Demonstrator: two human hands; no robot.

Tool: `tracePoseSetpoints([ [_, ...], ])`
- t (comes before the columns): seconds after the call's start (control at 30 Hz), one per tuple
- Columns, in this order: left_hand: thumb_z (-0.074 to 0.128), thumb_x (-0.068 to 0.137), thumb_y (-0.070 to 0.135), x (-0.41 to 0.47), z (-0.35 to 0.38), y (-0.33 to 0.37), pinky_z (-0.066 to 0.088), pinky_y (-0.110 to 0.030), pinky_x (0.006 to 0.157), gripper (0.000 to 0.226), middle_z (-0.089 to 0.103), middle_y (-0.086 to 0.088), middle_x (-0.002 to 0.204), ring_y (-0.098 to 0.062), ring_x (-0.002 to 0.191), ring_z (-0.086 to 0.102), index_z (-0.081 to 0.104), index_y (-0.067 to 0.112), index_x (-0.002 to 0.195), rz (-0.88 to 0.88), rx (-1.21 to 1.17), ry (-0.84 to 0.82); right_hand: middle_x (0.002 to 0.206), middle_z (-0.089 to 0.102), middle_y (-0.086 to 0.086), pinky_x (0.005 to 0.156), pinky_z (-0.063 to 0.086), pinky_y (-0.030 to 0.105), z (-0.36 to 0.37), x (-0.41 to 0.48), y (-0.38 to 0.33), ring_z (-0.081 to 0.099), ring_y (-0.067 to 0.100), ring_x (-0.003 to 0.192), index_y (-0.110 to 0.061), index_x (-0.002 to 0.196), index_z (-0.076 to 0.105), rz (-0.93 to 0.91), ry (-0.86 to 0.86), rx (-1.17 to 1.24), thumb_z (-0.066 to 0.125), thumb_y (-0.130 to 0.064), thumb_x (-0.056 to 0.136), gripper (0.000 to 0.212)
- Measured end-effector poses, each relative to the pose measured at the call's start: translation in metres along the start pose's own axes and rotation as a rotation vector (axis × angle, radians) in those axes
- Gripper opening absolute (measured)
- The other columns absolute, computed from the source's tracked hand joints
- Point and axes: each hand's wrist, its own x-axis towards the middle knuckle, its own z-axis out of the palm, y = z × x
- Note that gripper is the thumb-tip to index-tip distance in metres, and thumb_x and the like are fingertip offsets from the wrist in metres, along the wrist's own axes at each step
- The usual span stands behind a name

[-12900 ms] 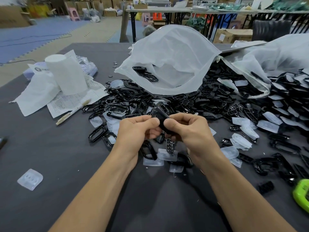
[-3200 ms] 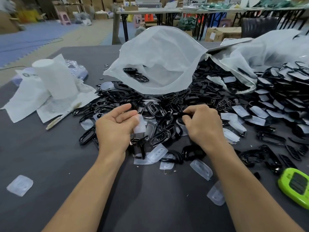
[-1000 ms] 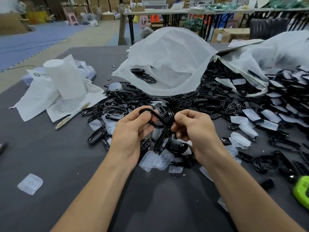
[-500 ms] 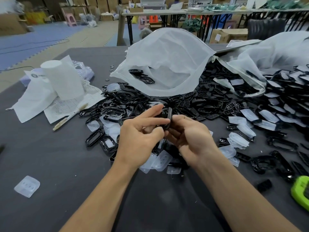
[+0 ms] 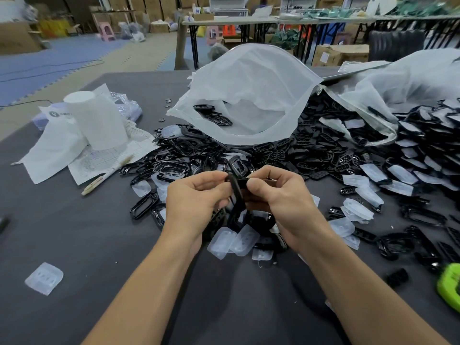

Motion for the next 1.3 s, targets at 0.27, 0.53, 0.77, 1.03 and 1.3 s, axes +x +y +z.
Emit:
tracePoseSetpoints([
  [0.27,0.079,0.065,0.013,-0.003,0.006,0.005,0.056,-0.016,0.055,0.03,0.079,-0.004,0.079,-0.01,0.067,0.076,0.072,0.01,0.095,-0.205,-0.267,-0.131,0.088,0.077,0.016,0.079,0.061,0.032,-0.003,0.003,0.002,0.072,0.024,0.082,-0.003,0.087,0.078,-0.058,-0.046,0.004,0.069,0.003,0.09,0.012],
  [0.53,0.079,0.067,0.019,-0.005,0.004,0.005,0.056,-0.014,0.061,0.017,0.077,-0.001,0.078,-0.004,0.063,0.068,0.086,0.017,0.083,-0.145,-0.224,-0.222,0.089,0.075,0.022,0.077,0.059,0.029,-0.015,0.005,-0.006,0.07,0.026,0.082,0.003,0.095,0.08,-0.04,-0.172,-0.046,0.077,-0.016,0.077,0.027],
  [0.77,0.081,0.068,0.02,-0.007,0.006,0.007,0.053,-0.014,0.058,0.013,0.074,-0.002,0.072,-0.006,0.059,0.062,0.085,0.016,0.08,-0.102,-0.174,-0.2,0.087,0.074,0.018,0.078,0.06,0.033,-0.022,0.007,-0.011,0.07,0.028,0.083,0.002,0.084,0.077,0.07,-0.139,-0.01,0.064,0.003,0.09,0.015],
  [1.03,0.076,0.088,0.004,-0.005,0.005,0.002,0.052,-0.016,0.055,0.02,0.065,-0.005,0.064,-0.009,0.052,0.055,0.083,0.015,0.073,-0.056,-0.113,-0.102,0.079,0.075,0.016,0.078,0.059,0.034,-0.018,0.004,-0.008,0.07,0.02,0.076,-0.01,0.079,0.08,-0.058,-0.14,-0.211,0.082,-0.018,0.082,0.008],
  [1.3,0.085,0.06,0.03,-0.001,-0.001,0.003,0.054,-0.016,0.061,0.036,0.076,-0.006,0.079,-0.009,0.067,0.07,0.083,0.009,0.089,-0.087,-0.021,-0.248,0.075,0.074,0.014,0.067,0.059,0.034,-0.016,0.006,-0.007,0.069,0.024,0.065,-0.015,0.07,0.08,-0.011,-0.059,-0.233,0.075,-0.003,0.09,0.023],
])
